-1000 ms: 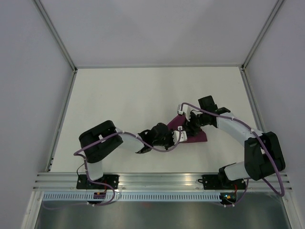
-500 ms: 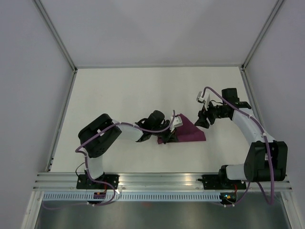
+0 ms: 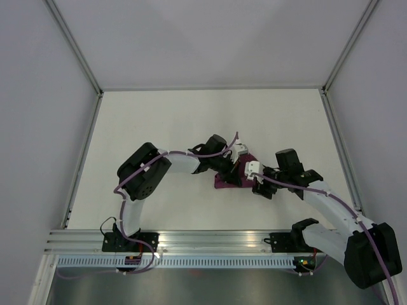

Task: Fold the napkin, place the utensils inside, and roll it up
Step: Roll the napkin with the utensil

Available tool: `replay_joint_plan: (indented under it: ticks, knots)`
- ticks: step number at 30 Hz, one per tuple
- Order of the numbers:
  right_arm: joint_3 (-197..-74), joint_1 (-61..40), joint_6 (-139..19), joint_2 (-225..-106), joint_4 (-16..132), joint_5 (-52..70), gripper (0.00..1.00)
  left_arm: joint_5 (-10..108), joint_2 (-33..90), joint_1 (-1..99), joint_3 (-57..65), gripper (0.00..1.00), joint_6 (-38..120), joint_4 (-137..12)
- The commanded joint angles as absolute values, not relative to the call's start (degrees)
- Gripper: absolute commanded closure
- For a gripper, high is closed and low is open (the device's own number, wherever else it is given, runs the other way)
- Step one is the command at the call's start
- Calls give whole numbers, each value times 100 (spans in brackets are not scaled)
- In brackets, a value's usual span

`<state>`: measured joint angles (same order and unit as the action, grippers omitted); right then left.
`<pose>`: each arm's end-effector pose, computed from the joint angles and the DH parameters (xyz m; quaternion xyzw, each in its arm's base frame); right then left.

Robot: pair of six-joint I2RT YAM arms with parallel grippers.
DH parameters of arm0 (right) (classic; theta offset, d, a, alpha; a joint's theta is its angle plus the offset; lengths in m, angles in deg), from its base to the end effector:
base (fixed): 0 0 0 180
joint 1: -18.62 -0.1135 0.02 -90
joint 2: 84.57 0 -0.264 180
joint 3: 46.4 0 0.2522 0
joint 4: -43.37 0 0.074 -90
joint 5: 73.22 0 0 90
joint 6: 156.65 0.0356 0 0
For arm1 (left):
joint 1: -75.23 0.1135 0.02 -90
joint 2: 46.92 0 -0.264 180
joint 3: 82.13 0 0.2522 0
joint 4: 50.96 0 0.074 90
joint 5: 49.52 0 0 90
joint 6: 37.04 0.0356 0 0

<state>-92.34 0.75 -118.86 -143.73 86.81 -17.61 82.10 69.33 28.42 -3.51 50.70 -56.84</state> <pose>0.1718 0.0765 0.1961 -0.5949 0.7006 0.1897 0.3454 0.2630 -0.3147 0.1270 0.4553 0.7416 -0.4501 0.2001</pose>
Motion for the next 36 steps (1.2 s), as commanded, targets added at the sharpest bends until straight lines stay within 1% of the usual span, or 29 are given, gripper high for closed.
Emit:
replay_joint_plan:
  ticks: [1, 6, 13, 18, 23, 27, 28, 29, 31, 33, 34, 35, 36]
  knots:
    - [-8899, -299, -11842, -14214, 7648, -943, 33, 8187, 7568, 2961, -370, 98, 4761, -7280]
    - [-8530, -651, -11781, -14179, 7059, -538, 33, 8442, 7841, 3058, -132, 98, 4699, -7641]
    - [-8038, -1503, -11658, -14302, 5988, 297, 33, 8635, 8095, 3137, 70, 98, 4646, -7940]
    - [-7853, -1829, -11622, -14495, 5757, 632, 33, 8618, 8263, 3207, 194, 98, 4567, -8116]
    - [-7782, -1935, -11552, -14548, 5766, 632, 35, 8601, 8272, 3286, 247, 98, 4400, -8134]
    - [-7765, -1961, -11526, -14680, 5766, 650, 38, 8653, 8246, 3330, 290, 91, 4295, -8125]
    - [-7756, -1962, -11526, -14706, 5757, 650, 42, 8662, 8237, 3339, 291, 90, 4295, -8125]
    - [-7799, -1953, -11491, -14767, 5783, 606, 43, 8645, 8219, 3348, 291, 86, 4286, -8133]
    - [-7817, -1961, -11490, -14785, 5836, 580, 45, 8645, 8167, 3365, 282, 84, 4277, -8125]
    - [-7896, -1961, -11499, -14856, 5933, 510, 49, 8548, 8114, 3392, 264, 77, 4225, -8107]
    - [-7949, -1953, -11517, -14952, 6072, 492, 58, 8513, 8035, 3427, 256, 73, 4181, -8055]
    - [-8054, -1953, -11543, -14996, 6213, 448, 70, 8504, 7948, 3453, 212, 73, 4085, -8002]
    - [-8090, -1953, -11552, -15040, 6214, 430, 74, 8513, 7947, 3488, 168, 72, 4005, -7932]
